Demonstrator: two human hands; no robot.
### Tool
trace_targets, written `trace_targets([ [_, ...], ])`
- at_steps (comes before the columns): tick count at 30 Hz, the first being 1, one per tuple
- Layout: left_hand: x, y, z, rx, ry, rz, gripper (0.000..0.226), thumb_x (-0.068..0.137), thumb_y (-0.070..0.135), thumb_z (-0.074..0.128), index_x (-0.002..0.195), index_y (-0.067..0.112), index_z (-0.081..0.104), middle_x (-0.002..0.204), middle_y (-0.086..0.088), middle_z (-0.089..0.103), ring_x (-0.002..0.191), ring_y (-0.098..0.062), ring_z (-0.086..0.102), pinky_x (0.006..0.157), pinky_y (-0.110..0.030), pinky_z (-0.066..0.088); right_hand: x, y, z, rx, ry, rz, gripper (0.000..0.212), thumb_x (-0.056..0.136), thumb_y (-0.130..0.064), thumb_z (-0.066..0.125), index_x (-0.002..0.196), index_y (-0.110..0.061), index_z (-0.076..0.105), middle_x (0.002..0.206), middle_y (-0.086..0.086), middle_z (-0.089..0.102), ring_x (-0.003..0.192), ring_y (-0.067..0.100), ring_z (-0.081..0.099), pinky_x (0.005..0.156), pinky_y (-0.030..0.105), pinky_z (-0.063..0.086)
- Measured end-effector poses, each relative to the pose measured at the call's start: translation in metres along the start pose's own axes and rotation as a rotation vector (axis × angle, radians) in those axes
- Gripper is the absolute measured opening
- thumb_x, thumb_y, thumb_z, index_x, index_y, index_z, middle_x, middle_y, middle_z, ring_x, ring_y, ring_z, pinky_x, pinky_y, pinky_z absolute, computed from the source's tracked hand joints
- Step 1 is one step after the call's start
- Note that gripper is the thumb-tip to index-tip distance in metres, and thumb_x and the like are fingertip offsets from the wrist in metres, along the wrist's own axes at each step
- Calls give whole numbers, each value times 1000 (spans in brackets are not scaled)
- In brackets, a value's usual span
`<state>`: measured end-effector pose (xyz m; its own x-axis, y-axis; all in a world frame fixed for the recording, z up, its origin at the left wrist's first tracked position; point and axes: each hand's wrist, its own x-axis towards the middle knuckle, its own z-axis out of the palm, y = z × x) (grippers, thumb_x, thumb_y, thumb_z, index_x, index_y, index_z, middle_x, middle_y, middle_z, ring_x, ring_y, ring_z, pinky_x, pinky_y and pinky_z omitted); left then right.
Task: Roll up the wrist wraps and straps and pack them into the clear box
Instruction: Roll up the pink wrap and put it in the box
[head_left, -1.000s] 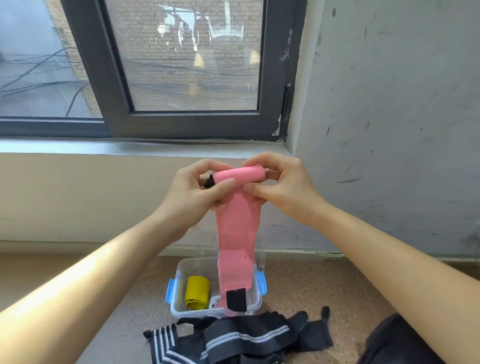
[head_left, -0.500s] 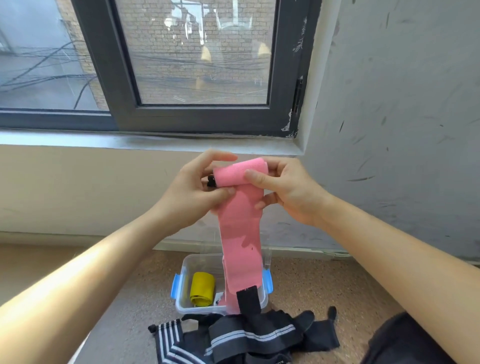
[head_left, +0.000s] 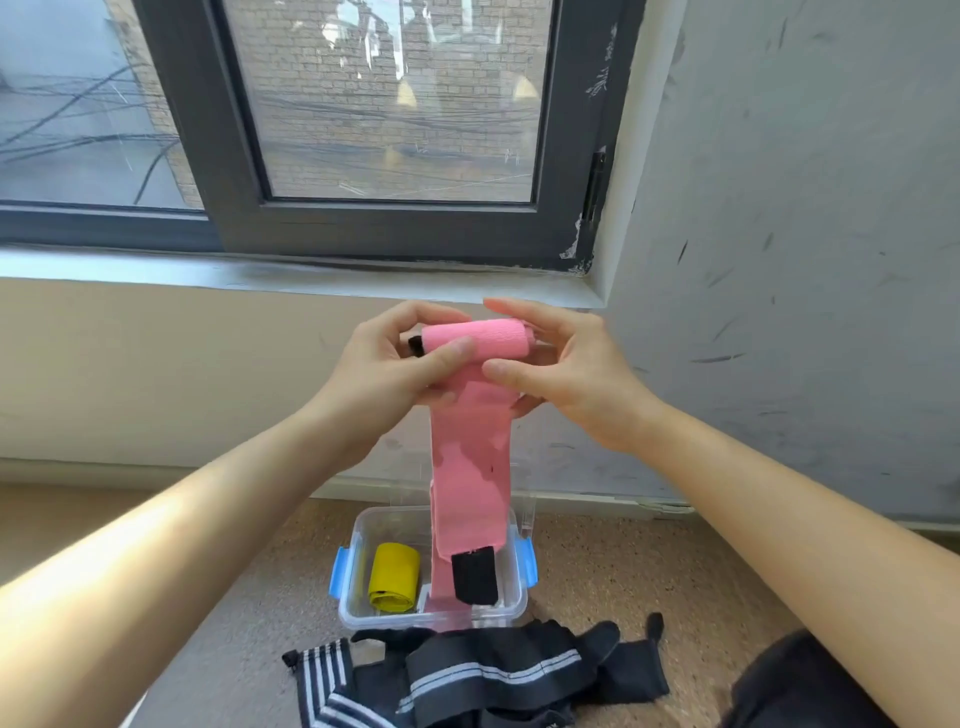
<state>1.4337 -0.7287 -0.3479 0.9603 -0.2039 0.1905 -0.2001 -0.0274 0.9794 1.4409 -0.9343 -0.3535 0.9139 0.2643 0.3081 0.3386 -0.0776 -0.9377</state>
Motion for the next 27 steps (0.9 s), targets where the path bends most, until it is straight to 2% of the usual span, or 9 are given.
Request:
trace_targets([
  [3, 2, -4, -1, 5, 7, 50, 36, 75, 21, 81, 109, 15, 69, 101, -15, 72, 82, -20, 72, 70, -29, 61, -1, -3, -5, 117, -104, 162, 55, 87, -38, 69, 138, -18, 59, 125, 16, 68, 104, 31, 73, 62, 40, 63],
  [5, 2, -6, 2, 39, -13, 99, 30, 80, 7, 81, 107, 15, 68, 104, -19, 70, 82, -20, 70, 71, -32, 62, 0, -3, -8, 138, -118, 202, 54, 88, -48, 61, 131, -16, 64, 126, 18, 68, 105, 32, 72, 63, 40, 63],
  [8, -1, -8, 8, 135, -23, 207, 32, 85, -7, 75, 106, 14, 65, 100, -13, 67, 82, -17, 68, 68, -29, 62, 0, 0, -11, 55, -95, 148, 48, 86, -40, 67, 124, -10, 68, 114, 16, 72, 101, 31, 74, 68, 43, 64],
  [12, -1, -7, 11, 204, -17, 283, 46, 85, -5, 77, 122, 17, 61, 107, -9, 66, 90, -18, 71, 61, -32, 62, -1, -3, -13, 71, -51, 70, 36, 87, -22, 71, 119, -6, 68, 100, 16, 74, 87, 29, 74, 63, 38, 63],
  [14, -1, -5, 9, 187, -34, 168, 52, 87, 5, 78, 131, 23, 57, 111, -8, 67, 92, -19, 74, 60, -33, 63, -2, -4, -13, 68, -28, 31, 27, 91, -13, 71, 117, -7, 69, 95, 13, 74, 79, 23, 73, 62, 36, 62],
  [16, -1, -3, 9, 166, -86, 29, 45, 89, 26, 75, 131, 24, 58, 112, -6, 70, 96, -16, 75, 64, -37, 64, -3, -3, -14, 56, -14, -14, 23, 91, -7, 72, 114, -11, 71, 92, 9, 75, 77, 20, 73, 62, 34, 62],
  [18, -2, -4, 10, 142, -128, -29, 44, 88, 44, 66, 126, 22, 63, 113, -6, 73, 100, -17, 74, 68, -39, 64, -4, -1, -13, 58, 1, -54, 26, 88, -4, 74, 112, -13, 72, 93, 6, 75, 79, 18, 73, 61, 31, 61],
  [20, -3, -5, 10, 113, -119, -39, 44, 91, 49, 59, 122, 19, 66, 114, -8, 73, 100, -19, 74, 66, -36, 63, -3, 2, -13, 52, 8, -86, 30, 85, 0, 77, 111, -14, 73, 96, 4, 74, 83, 18, 71, 63, 30, 60],
  [27, -3, -8, 7, 140, -87, 27, 25, 99, 22, 63, 121, 12, 64, 105, -13, 72, 93, -20, 74, 62, -30, 63, -4, 9, -14, -140, -16, -155, 35, 83, 2, 80, 113, -16, 73, 106, -2, 72, 96, 21, 68, 73, 40, 63],
])
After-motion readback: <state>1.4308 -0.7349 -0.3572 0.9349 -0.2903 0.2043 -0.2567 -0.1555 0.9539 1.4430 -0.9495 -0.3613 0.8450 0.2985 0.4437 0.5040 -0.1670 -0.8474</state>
